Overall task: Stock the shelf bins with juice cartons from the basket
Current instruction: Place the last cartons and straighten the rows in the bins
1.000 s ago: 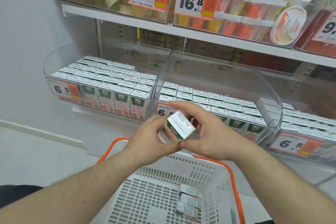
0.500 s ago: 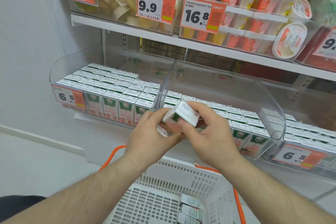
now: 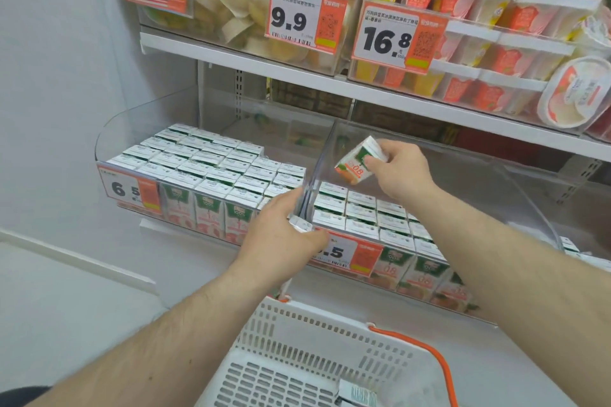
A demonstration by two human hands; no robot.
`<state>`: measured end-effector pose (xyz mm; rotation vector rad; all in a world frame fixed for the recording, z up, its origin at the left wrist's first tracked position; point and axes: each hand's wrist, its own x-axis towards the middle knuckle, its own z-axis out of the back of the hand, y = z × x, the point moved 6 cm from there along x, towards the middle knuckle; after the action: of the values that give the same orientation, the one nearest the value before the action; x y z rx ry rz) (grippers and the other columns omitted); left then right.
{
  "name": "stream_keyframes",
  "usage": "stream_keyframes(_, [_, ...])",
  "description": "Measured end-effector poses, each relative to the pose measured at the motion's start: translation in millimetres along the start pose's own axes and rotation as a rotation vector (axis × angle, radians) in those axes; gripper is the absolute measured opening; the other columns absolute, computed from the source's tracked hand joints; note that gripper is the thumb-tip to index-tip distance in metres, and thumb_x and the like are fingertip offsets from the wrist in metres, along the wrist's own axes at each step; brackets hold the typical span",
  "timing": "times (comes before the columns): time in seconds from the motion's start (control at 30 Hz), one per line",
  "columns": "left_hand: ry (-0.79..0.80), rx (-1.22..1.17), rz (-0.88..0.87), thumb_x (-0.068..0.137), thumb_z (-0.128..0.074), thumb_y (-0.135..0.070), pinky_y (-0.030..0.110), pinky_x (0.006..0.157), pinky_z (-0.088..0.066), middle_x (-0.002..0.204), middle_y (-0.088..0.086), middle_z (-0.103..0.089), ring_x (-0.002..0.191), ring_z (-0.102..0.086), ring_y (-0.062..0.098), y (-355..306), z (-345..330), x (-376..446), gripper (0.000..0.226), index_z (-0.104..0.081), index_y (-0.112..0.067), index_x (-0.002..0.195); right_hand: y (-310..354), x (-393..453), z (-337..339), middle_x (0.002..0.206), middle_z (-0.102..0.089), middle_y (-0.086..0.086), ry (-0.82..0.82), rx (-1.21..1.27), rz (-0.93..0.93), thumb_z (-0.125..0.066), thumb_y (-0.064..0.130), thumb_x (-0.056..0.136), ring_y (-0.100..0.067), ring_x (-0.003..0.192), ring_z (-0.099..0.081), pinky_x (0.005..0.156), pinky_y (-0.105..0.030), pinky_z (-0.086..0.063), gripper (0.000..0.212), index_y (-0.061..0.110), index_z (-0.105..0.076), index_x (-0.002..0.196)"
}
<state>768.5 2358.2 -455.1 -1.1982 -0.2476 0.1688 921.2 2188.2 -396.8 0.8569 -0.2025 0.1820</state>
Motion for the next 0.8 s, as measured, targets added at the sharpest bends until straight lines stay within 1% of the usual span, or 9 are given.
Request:
stream_keyframes(0.07, [0.031, -0.025, 0.030, 0.080, -0.073, -0.023, 0.013, 0.095, -0.029, 0.150, -0.017, -0.037, 0.111, -0.035, -0.015, 1, -4, 2, 0.077, -0.038, -0.036, 0.147, -1, 17, -18, 0.118, -0.068, 0.002, 0.122, -0.125, 0.004, -0.065, 0.025, 0.091, -0.016, 0.103, -0.061, 0.088, -0.029, -0.048, 0.036, 0.021, -0.066, 0.127])
stream_keyframes(0.13, [0.055, -0.057, 0.061, 0.082, -0.071, -0.022, -0.005, 0.073, -0.033, 0.147, -0.019, -0.040, 0.082, -0.044, -0.031, 2, -7, 3, 0.076, -0.036, -0.037, 0.148, -4, 28, -36, 0.114, -0.070, 0.001, 0.264, -0.182, -0.017, -0.068, 0.024, 0.090, -0.019, 0.100, -0.065, 0.091, -0.034, -0.052, 0.036, 0.019, -0.067, 0.126])
stream_keyframes(0.2, [0.049, -0.076, 0.087, 0.082, -0.070, -0.022, -0.006, 0.055, -0.032, 0.147, -0.019, -0.040, 0.072, -0.045, -0.030, 4, -7, 4, 0.076, -0.036, -0.037, 0.148, -8, 35, -50, 0.115, -0.070, 0.003, 0.379, -0.149, -0.044, -0.070, 0.020, 0.089, -0.019, 0.097, -0.067, 0.092, -0.038, -0.055, 0.034, 0.018, -0.069, 0.122])
stream_keyframes(0.27, [0.038, -0.086, 0.093, 0.081, -0.070, -0.023, -0.004, 0.056, -0.033, 0.145, -0.021, -0.042, 0.076, -0.045, -0.028, 7, -7, 6, 0.075, -0.037, -0.039, 0.147, -8, 38, -57, 0.115, -0.069, 0.007, 0.460, -0.089, -0.078, -0.071, 0.014, 0.088, -0.020, 0.097, -0.067, 0.090, -0.038, -0.057, 0.028, 0.017, -0.073, 0.115])
stream_keyframes(0.33, [0.046, -0.106, 0.086, 0.080, -0.070, -0.024, -0.001, 0.061, -0.040, 0.141, -0.024, -0.046, 0.079, -0.052, -0.024, 10, -8, 8, 0.074, -0.040, -0.040, 0.145, -9, 40, -60, 0.106, -0.073, 0.000, 0.513, -0.004, -0.136, -0.067, 0.006, 0.089, -0.021, 0.092, -0.070, 0.082, -0.034, -0.058, 0.023, 0.011, -0.075, 0.110])
stream_keyframes(0.43, [0.069, -0.133, 0.081, 0.078, -0.069, -0.022, 0.015, 0.078, -0.054, 0.128, -0.026, -0.059, 0.091, -0.064, -0.007, 13, -9, 11, 0.069, -0.046, -0.044, 0.140, -14, 42, -62, 0.095, -0.076, -0.011, 0.551, 0.140, -0.221, -0.054, -0.002, 0.094, -0.024, 0.086, -0.073, 0.077, -0.034, -0.058, 0.025, 0.003, -0.070, 0.113])
stream_keyframes(0.57, [0.070, -0.153, 0.091, 0.076, -0.069, -0.024, 0.022, 0.089, -0.051, 0.131, -0.026, -0.056, 0.105, -0.059, -0.007, 14, -8, 11, 0.069, -0.047, -0.046, 0.138, -21, 46, -66, 0.094, -0.076, -0.011, 0.558, 0.094, -0.250, -0.053, -0.003, 0.094, -0.023, 0.087, -0.073, 0.078, -0.035, -0.059, 0.025, 0.004, -0.072, 0.109])
stream_keyframes(0.7, [0.091, -0.177, 0.093, 0.078, -0.069, -0.020, 0.017, 0.079, -0.053, 0.124, -0.027, -0.060, 0.087, -0.063, -0.011, 11, -7, 11, 0.066, -0.051, -0.046, 0.135, -22, 42, -71, 0.089, -0.076, -0.012, 0.595, 0.046, -0.275, -0.053, -0.004, 0.095, -0.017, 0.070, -0.071, 0.058, -0.025, -0.053, 0.023, 0.002, -0.073, 0.104])
stream_keyframes(0.8, [0.105, -0.186, 0.110, 0.072, -0.069, -0.026, 0.027, 0.093, -0.052, 0.130, -0.023, -0.058, 0.100, -0.062, -0.008, 9, -7, 12, 0.069, -0.051, -0.044, 0.136, -20, 40, -72, 0.088, -0.076, -0.012, 0.621, 0.052, -0.295, -0.054, -0.003, 0.095, -0.019, 0.071, -0.072, 0.059, -0.027, -0.055, 0.022, 0.003, -0.073, 0.105])
